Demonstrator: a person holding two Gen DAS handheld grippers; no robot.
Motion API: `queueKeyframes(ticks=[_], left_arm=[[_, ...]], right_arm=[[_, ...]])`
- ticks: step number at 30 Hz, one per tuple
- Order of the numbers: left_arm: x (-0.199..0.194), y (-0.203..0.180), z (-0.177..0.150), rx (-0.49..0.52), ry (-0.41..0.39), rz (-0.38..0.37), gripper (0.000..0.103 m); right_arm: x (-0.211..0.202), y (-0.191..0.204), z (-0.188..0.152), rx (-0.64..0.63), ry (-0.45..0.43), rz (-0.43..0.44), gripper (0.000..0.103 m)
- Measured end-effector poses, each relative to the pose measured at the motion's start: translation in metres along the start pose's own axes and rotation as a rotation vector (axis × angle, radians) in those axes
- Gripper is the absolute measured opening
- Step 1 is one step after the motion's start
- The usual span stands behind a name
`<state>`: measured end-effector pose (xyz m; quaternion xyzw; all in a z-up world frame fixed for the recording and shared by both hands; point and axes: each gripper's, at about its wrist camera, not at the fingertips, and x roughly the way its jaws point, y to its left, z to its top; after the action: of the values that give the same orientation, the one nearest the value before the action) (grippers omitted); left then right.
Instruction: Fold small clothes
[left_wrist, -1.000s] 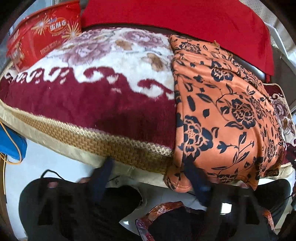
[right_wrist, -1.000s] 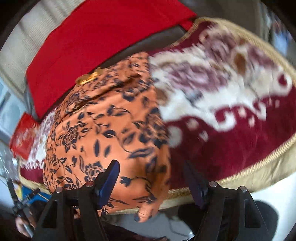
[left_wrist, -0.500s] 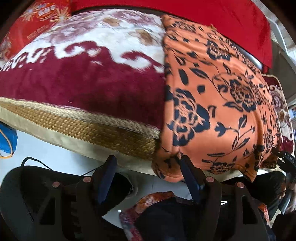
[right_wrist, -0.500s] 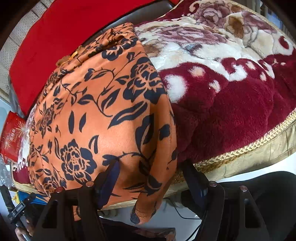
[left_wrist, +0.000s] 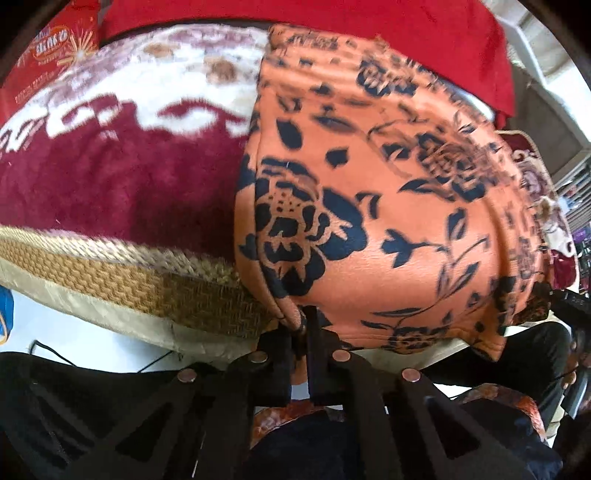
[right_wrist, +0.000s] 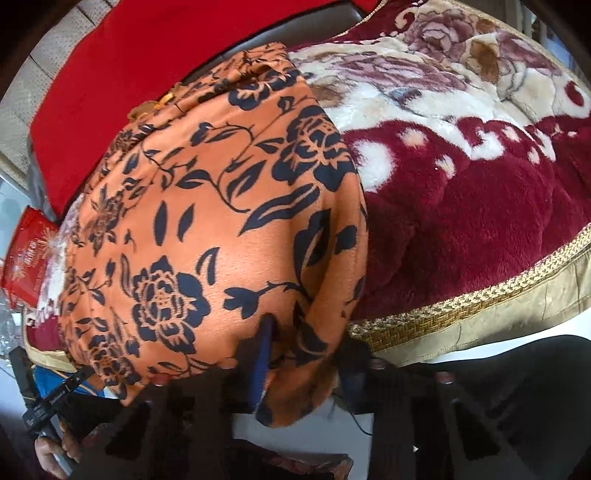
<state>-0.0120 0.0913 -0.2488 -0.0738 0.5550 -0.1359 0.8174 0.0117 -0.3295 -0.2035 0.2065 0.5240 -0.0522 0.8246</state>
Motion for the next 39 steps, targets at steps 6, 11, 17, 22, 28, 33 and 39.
queueKeyframes(ticks=[6, 11, 17, 22, 28, 33, 39], left_arm=[[-0.058, -0.001, 0.022, 0.006, -0.081, -0.176, 0.005], [-0.103, -0.006, 0.062, 0.032, -0.156, -0.263, 0.005], [-0.099, -0.016, 0.097, 0.069, -0.180, -0.217, 0.005], [-0.062, -0.007, 0.076, 0.051, -0.096, -0.169, 0.005], [-0.062, 0.002, 0.060, 0.036, -0.101, -0.167, 0.007], [-0.068, 0.004, 0.054, 0.053, -0.122, -0.120, 0.062], [-0.076, 0.011, 0.055, 0.074, -0.169, -0.133, 0.067]], right_arm=[[-0.035, 0.002, 0.005, 0.023, -0.008, 0.222, 0.016], [-0.070, 0.010, 0.026, 0.043, -0.081, 0.440, 0.015], [-0.064, 0.010, 0.055, 0.046, -0.087, 0.385, 0.015], [-0.041, 0.001, 0.042, 0.043, -0.023, 0.139, 0.016], [-0.027, -0.010, 0.026, 0.089, 0.062, 0.109, 0.025], [-0.022, 0.006, 0.025, 0.126, 0.055, 0.179, 0.057], [-0.025, 0.014, 0.022, 0.149, 0.015, 0.127, 0.079]])
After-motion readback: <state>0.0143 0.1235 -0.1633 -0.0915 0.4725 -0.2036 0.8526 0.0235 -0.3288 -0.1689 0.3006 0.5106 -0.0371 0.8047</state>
